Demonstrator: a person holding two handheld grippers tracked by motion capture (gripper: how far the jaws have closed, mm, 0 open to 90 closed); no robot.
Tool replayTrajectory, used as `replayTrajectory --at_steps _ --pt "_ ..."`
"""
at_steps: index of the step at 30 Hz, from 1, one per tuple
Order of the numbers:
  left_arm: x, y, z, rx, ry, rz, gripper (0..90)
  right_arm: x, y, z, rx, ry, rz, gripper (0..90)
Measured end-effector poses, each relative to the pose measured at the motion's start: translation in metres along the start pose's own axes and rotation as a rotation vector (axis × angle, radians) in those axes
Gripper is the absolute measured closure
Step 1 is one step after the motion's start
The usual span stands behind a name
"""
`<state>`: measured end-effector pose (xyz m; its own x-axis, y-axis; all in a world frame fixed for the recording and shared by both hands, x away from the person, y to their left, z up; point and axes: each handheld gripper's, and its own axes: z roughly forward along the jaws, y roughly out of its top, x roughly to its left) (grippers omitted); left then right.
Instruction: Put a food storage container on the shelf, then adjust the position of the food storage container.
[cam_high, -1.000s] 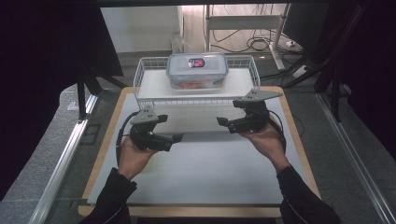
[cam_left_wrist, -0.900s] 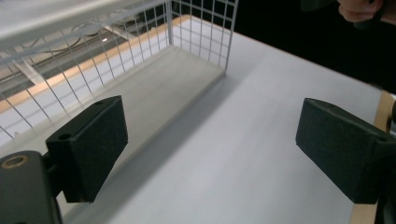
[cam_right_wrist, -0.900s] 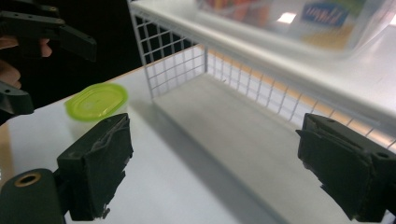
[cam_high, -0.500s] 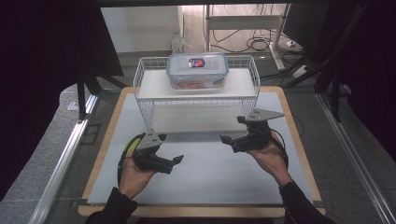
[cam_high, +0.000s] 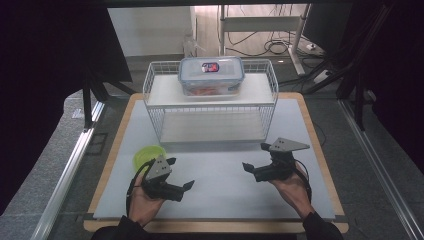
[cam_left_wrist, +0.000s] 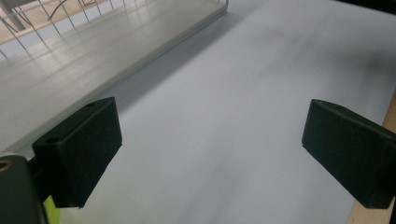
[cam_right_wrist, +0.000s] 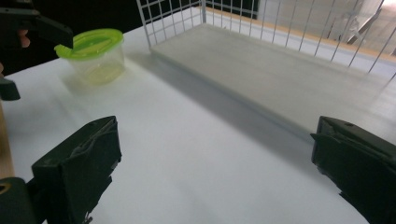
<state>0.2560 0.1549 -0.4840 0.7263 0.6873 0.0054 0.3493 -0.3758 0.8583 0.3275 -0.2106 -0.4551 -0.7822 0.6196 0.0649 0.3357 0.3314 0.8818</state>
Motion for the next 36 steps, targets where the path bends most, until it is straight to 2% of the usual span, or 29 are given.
replayTrajectory --at_steps 3,7,12,15,20,23,26,30,33,36 --pt "-0.003 -0.008 0.002 0.018 -0.007 0.000 5.4 0.001 -0.015 0.001 0.013 0.009 -0.016 0.9" --pt "-0.006 -0.013 0.003 0.044 0.004 0.014 5.2 0.004 -0.026 0.002 0.042 0.022 -0.020 0.8" --pt "-0.002 -0.017 0.003 0.045 -0.007 -0.027 4.4 0.007 -0.035 0.003 0.070 0.054 -0.021 1.0" --pt "0.001 -0.017 0.003 0.047 -0.017 -0.051 4.5 0.005 -0.037 0.005 0.079 0.050 -0.024 1.3" --pt "0.006 -0.018 0.002 0.075 0.009 -0.072 9.4 0.000 -0.039 0.005 0.077 0.049 -0.009 3.1" --pt "0.011 -0.018 -0.001 0.082 0.029 -0.093 20.5 0.001 -0.039 0.006 0.080 0.048 -0.014 3.4" --pt "0.017 -0.016 -0.007 0.063 0.040 -0.147 35.5 0.001 -0.039 0.007 0.086 0.048 -0.018 3.7" --pt "0.027 -0.017 -0.012 0.056 0.058 -0.180 60.3 0.000 -0.040 0.009 0.099 0.056 -0.013 4.6" --pt "0.034 -0.019 -0.017 0.039 0.067 -0.184 75.4 0.000 -0.041 0.009 0.104 0.059 -0.013 4.9" --pt "0.042 -0.021 -0.024 0.029 0.097 -0.170 88.4 0.000 -0.041 0.010 0.112 0.058 -0.015 5.7"
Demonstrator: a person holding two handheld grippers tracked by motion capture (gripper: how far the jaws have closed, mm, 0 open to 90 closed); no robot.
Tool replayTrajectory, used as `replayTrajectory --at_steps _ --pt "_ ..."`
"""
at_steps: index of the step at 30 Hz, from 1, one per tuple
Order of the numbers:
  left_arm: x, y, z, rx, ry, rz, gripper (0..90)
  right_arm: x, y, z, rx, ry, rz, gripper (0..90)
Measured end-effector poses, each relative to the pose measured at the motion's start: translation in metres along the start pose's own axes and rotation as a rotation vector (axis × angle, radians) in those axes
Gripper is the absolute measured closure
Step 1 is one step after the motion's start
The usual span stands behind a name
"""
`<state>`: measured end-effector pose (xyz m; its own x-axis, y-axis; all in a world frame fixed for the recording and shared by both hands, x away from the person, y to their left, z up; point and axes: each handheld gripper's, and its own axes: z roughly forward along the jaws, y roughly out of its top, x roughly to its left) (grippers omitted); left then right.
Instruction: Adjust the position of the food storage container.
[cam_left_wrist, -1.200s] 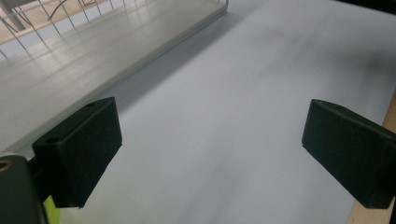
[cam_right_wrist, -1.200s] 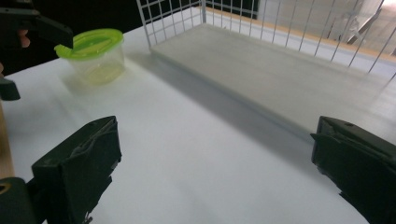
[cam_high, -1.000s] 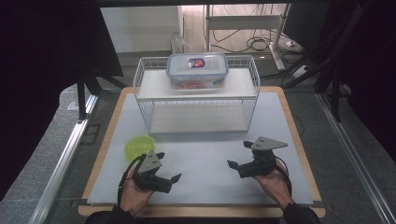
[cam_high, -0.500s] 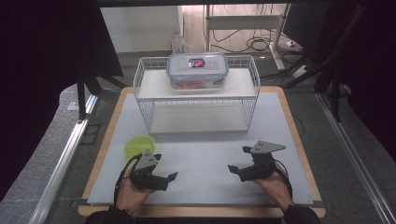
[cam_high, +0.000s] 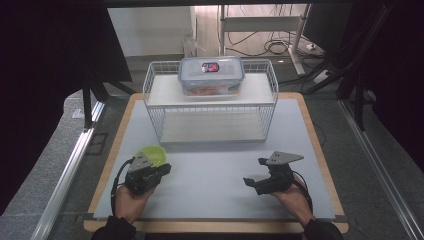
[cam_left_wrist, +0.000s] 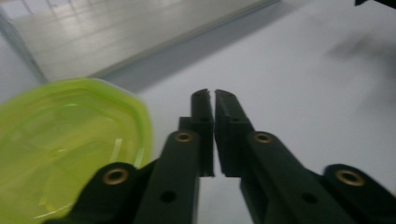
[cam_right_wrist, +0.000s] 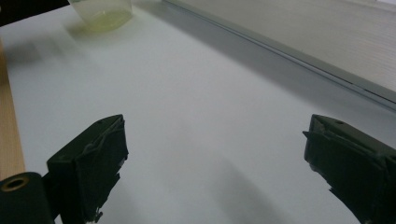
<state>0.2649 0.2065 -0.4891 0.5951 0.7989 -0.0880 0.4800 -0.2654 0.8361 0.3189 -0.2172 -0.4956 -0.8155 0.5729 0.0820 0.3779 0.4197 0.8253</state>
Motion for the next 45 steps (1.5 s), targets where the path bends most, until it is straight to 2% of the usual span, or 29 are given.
replayTrajectory --at_steps 4,6,12,16,20,23,25,29,34,40,45 --pt "0.015 -0.001 -0.008 0.002 0.051 -0.017 89.9 0.000 -0.001 0.002 0.015 0.004 -0.001 6.1" --pt "0.025 -0.004 -0.013 -0.003 0.091 -0.035 89.9 0.000 -0.001 0.002 0.016 0.005 -0.002 6.2" --pt "0.066 -0.017 -0.033 -0.040 0.220 -0.130 89.8 -0.001 -0.001 0.004 0.029 0.004 0.003 6.9" --pt "0.088 -0.027 -0.037 -0.035 0.251 -0.192 89.8 -0.001 -0.001 0.005 0.040 0.001 -0.001 7.2" --pt "0.104 -0.032 -0.031 -0.021 0.255 -0.242 89.8 0.000 -0.002 0.008 0.047 0.003 0.001 7.4" --pt "0.112 -0.033 -0.021 0.016 0.247 -0.243 89.8 0.000 -0.002 0.010 0.064 0.008 -0.003 7.7" --pt "0.116 -0.034 -0.011 0.055 0.222 -0.241 89.8 0.001 -0.003 0.012 0.073 0.010 -0.006 7.7" --pt "0.118 -0.037 -0.003 0.094 0.165 -0.252 89.8 0.002 -0.003 0.012 0.077 0.007 -0.011 7.7" --pt "0.118 -0.039 0.003 0.103 0.100 -0.272 89.8 0.001 -0.004 0.013 0.083 0.008 -0.004 7.7" --pt "0.111 -0.037 0.014 0.136 0.054 -0.242 89.8 0.002 -0.004 0.014 0.093 0.007 -0.014 7.8" --pt "0.107 -0.035 0.020 0.147 0.028 -0.242 89.8 0.002 -0.004 0.014 0.098 0.006 -0.015 7.9"
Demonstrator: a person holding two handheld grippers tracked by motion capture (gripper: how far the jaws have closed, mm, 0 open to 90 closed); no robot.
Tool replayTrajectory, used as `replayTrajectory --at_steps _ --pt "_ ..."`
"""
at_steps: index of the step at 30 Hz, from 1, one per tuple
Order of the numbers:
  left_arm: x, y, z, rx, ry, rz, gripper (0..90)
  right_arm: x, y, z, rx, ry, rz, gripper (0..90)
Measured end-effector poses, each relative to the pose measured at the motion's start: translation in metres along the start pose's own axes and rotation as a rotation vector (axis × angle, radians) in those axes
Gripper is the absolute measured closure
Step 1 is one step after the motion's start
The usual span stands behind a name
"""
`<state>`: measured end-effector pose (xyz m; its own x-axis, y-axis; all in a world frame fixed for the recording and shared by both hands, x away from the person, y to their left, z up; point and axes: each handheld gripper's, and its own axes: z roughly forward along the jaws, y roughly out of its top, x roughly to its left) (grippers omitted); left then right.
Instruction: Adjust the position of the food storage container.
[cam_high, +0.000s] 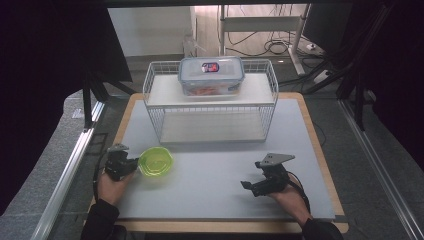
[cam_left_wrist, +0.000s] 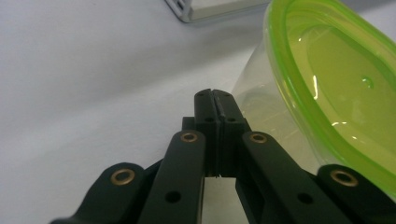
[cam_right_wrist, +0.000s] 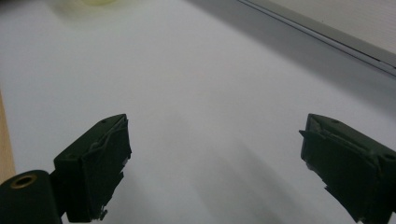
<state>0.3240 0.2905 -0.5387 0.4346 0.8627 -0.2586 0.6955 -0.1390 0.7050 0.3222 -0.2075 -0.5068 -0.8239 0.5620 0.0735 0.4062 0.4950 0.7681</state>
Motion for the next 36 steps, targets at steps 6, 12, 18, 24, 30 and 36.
replayTrajectory --at_steps 6,12,18,24,30,36 --pt "-0.010 0.003 0.010 0.016 -0.025 0.008 89.8 0.000 0.000 0.002 0.009 -0.001 -0.004 8.0" --pt "-0.029 0.011 0.024 0.041 -0.054 0.055 89.8 0.001 0.000 0.003 0.018 -0.001 -0.006 8.7" --pt "-0.048 0.018 0.038 0.075 -0.083 0.088 89.8 0.002 0.001 0.005 0.024 -0.001 -0.009 8.8" --pt "-0.070 0.025 0.053 0.107 -0.109 0.146 89.8 0.003 0.001 0.006 0.033 -0.001 -0.011 8.8" --pt "-0.092 0.033 0.066 0.127 -0.126 0.192 89.8 0.004 0.000 0.007 0.048 0.004 -0.012 8.8" --pt "-0.110 0.042 0.079 0.126 -0.135 0.230 89.8 0.005 0.000 0.010 0.076 0.013 -0.008 8.8"
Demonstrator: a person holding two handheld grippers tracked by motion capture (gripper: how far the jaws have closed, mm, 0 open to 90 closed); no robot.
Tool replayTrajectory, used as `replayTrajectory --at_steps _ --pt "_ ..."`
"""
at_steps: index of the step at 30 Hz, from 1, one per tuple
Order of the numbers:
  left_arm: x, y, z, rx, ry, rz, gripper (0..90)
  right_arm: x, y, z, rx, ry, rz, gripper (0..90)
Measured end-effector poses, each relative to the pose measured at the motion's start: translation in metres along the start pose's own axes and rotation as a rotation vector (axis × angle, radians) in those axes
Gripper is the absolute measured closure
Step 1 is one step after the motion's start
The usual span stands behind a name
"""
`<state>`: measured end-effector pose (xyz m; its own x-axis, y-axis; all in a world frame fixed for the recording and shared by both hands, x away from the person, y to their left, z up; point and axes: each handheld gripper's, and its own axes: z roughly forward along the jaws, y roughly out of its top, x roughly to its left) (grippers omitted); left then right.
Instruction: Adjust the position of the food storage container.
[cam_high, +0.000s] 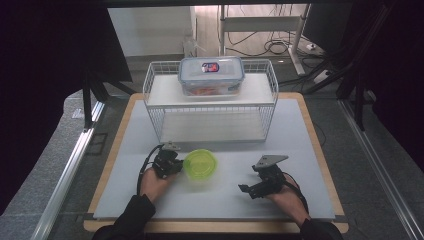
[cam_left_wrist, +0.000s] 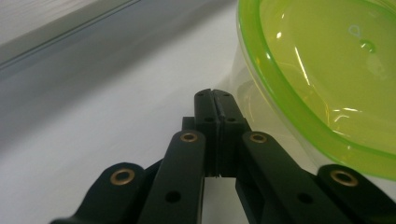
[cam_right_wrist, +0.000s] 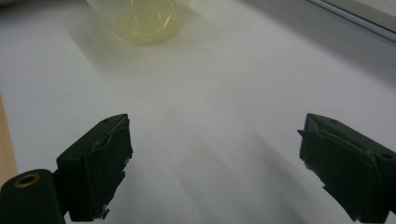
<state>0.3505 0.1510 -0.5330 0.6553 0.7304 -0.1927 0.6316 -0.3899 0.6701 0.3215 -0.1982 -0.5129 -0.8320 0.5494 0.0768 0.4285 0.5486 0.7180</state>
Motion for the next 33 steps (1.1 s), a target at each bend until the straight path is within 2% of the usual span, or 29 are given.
replayTrajectory --at_steps 1,2,3,4,8,11,15,17,20,23,28,33 --pt "-0.003 0.003 0.003 0.000 -0.001 0.001 89.7 0.000 0.000 0.000 0.003 0.000 -0.001 8.8" --pt "-0.005 0.006 0.006 0.003 -0.001 0.022 89.8 0.000 0.000 0.000 0.006 0.001 0.000 8.8" --pt "-0.008 0.008 0.008 0.001 -0.002 0.015 89.8 0.001 0.000 0.000 0.009 0.001 0.003 8.8" --pt "-0.009 0.010 0.010 0.004 -0.008 0.029 89.8 0.001 0.000 0.000 0.010 0.001 0.003 8.8" --pt "-0.015 0.014 0.017 0.004 -0.001 0.040 89.7 0.001 0.000 0.000 0.010 0.001 0.001 8.8" --pt "-0.015 0.014 0.015 0.020 0.027 0.066 87.4 0.001 0.000 0.000 0.010 0.001 -0.001 8.8" --pt "-0.013 0.013 0.008 0.001 0.051 0.066 82.6 0.001 0.000 -0.001 0.008 -0.004 -0.009 8.8" --pt "-0.014 0.012 0.003 -0.011 0.067 0.058 79.0 0.001 0.000 -0.002 0.008 -0.006 -0.011 8.8" --pt "-0.013 0.009 -0.004 -0.017 0.086 0.066 69.5 0.001 0.000 -0.002 0.004 -0.007 -0.013 8.8" --pt "-0.014 0.006 -0.012 -0.035 0.073 0.058 63.1 0.001 0.000 -0.002 0.001 -0.008 -0.015 8.8" --pt "-0.018 -0.002 -0.028 -0.054 0.067 0.092 54.3 0.002 0.001 -0.004 -0.012 -0.009 -0.017 8.8" --pt "-0.024 -0.007 -0.037 -0.079 0.082 0.122 40.9 0.002 0.002 -0.004 -0.023 -0.009 -0.014 8.8"
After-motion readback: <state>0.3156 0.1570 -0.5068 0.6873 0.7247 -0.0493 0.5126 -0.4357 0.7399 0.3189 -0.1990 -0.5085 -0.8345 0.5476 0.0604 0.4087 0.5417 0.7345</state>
